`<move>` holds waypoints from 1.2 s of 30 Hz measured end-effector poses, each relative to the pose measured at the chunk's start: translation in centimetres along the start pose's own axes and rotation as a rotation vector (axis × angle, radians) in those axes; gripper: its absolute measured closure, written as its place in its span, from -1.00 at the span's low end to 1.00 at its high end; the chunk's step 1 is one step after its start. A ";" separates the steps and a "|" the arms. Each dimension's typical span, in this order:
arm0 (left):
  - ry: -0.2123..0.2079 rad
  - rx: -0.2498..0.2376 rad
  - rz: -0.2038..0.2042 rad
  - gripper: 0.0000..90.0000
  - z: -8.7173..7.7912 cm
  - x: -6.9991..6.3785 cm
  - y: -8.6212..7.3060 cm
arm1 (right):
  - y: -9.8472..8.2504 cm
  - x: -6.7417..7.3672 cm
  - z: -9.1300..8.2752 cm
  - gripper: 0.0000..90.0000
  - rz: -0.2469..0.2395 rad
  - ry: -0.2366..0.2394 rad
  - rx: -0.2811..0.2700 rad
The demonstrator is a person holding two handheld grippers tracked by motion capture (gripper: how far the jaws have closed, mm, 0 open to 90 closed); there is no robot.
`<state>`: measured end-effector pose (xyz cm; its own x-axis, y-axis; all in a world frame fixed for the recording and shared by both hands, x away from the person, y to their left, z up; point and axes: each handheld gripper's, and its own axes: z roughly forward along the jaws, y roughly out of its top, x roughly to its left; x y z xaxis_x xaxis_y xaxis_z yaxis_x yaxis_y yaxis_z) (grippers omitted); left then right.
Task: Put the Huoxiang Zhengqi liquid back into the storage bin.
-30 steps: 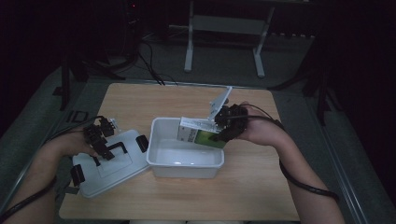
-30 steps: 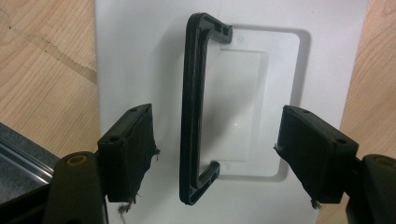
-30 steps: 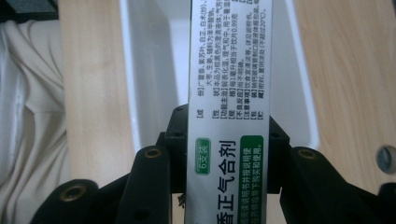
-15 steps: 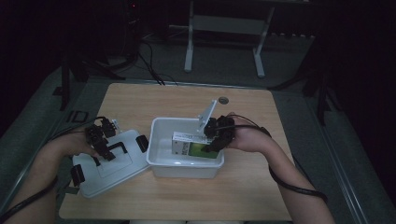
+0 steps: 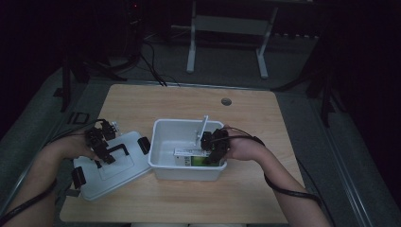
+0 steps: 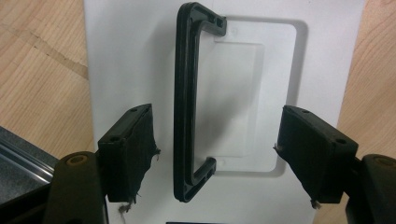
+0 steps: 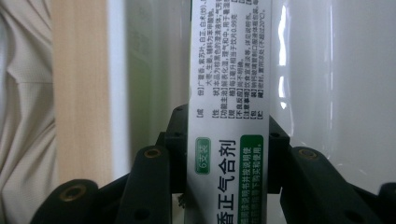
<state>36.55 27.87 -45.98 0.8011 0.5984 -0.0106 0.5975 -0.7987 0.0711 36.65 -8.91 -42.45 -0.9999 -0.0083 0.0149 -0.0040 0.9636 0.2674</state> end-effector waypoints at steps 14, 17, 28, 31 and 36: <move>-0.002 0.003 0.003 -0.39 0.1 -0.1 -0.1 | 0.1 -0.7 3.0 0.42 0.017 0.030 0.070; -0.001 0.008 0.002 -0.39 0.2 -0.1 -0.1 | 0.1 -0.8 3.1 0.41 0.027 0.045 0.072; -0.005 0.003 0.002 -0.39 0.0 -0.2 0.0 | 0.2 -0.9 2.9 0.36 0.037 0.053 0.076; -0.007 0.006 0.003 -0.39 0.0 -0.2 0.0 | 0.2 -0.9 2.5 0.36 0.038 0.055 0.063; -0.010 0.006 -0.001 -0.39 0.0 -0.2 0.0 | 0.0 -0.8 1.1 0.35 0.044 0.044 0.034</move>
<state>36.41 27.72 -45.93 0.8009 0.5984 -0.0204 0.5983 -0.7986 0.0655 37.45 -8.62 -43.53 -0.9974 0.0228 0.0684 0.0381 0.9718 0.2325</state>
